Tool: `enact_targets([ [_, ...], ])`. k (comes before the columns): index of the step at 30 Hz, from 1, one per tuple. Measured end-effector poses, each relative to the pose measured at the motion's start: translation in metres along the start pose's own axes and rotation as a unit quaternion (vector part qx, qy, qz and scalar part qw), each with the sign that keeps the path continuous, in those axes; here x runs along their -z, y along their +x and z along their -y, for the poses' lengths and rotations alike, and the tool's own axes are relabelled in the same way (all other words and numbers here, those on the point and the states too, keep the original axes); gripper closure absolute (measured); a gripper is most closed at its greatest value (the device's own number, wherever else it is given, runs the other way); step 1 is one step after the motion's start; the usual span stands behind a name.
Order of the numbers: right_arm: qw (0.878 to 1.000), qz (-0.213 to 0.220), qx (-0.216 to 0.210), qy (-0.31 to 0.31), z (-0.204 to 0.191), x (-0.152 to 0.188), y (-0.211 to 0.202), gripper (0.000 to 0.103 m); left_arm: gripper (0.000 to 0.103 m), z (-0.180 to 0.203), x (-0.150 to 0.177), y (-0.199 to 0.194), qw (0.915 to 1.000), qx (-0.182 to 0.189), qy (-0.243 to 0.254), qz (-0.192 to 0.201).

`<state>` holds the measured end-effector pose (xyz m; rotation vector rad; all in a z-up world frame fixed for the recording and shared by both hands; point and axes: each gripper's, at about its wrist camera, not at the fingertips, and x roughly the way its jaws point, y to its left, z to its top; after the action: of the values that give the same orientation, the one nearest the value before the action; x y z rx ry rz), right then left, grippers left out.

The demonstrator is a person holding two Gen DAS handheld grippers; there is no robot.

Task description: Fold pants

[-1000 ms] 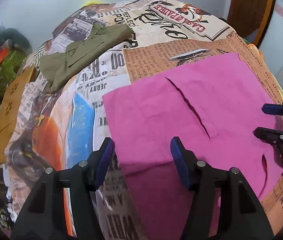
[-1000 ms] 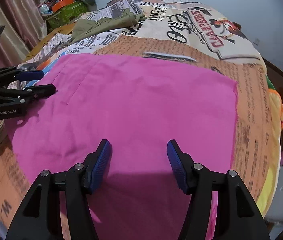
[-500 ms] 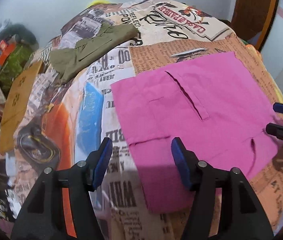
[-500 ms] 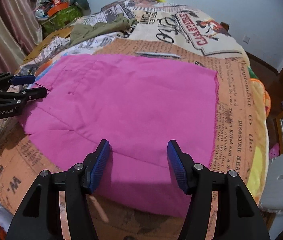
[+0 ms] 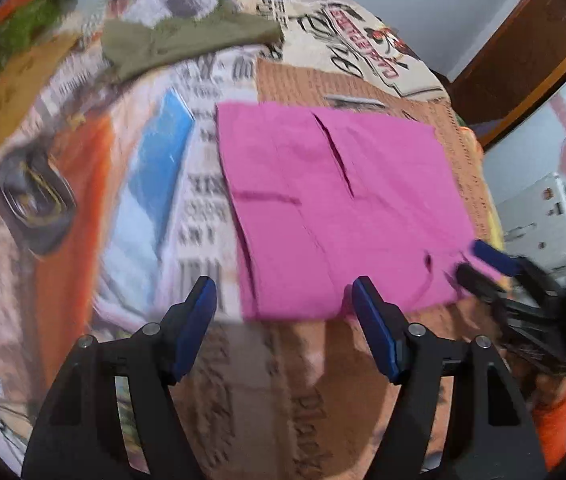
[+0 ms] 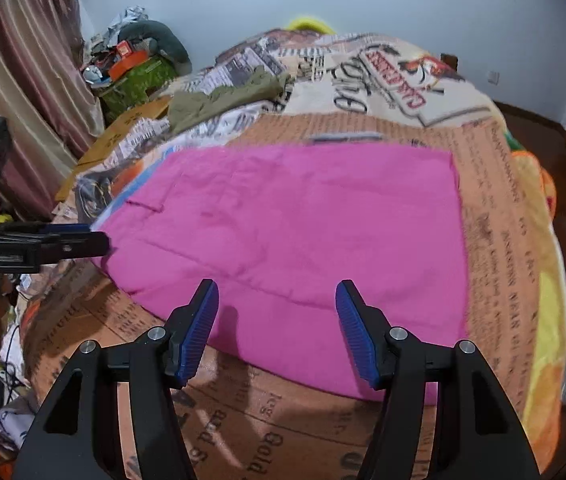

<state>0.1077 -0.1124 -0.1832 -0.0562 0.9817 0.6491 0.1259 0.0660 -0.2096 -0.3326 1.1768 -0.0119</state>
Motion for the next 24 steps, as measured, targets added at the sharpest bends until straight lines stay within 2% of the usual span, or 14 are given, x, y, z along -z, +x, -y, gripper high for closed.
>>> enact_targets([
  [4, 0.999, -0.014, 0.024, -0.026, -0.006, 0.01, 0.016, 0.046, 0.033, 0.003, 0.013, 0.004, 0.9999, -0.002, 0.001, -0.013],
  [6, 0.999, -0.007, 0.027, -0.033, -0.005, 0.012, 0.014, 0.044, 0.032, 0.003, 0.018, 0.006, 0.9997, 0.004, -0.012, -0.02],
  [11, 1.0, -0.01, 0.009, -0.015, 0.003, 0.013, 0.014, 0.043, 0.023, 0.005, 0.024, 0.003, 0.9985, 0.04, -0.036, -0.015],
  [14, 1.0, -0.009, 0.006, -0.013, 0.003, 0.014, 0.014, 0.043, 0.02, 0.009, 0.023, 0.008, 0.9985, 0.039, -0.035, -0.014],
  [17, 1.0, -0.01, 0.006, -0.016, 0.001, 0.015, 0.013, 0.043, 0.012, 0.008, 0.02, 0.013, 0.9974, 0.059, -0.04, -0.012],
  [24, 1.0, -0.011, 0.003, -0.015, 0.001, 0.014, 0.014, 0.043, 0.012, -0.005, 0.005, 0.023, 0.9913, 0.094, -0.091, -0.008],
])
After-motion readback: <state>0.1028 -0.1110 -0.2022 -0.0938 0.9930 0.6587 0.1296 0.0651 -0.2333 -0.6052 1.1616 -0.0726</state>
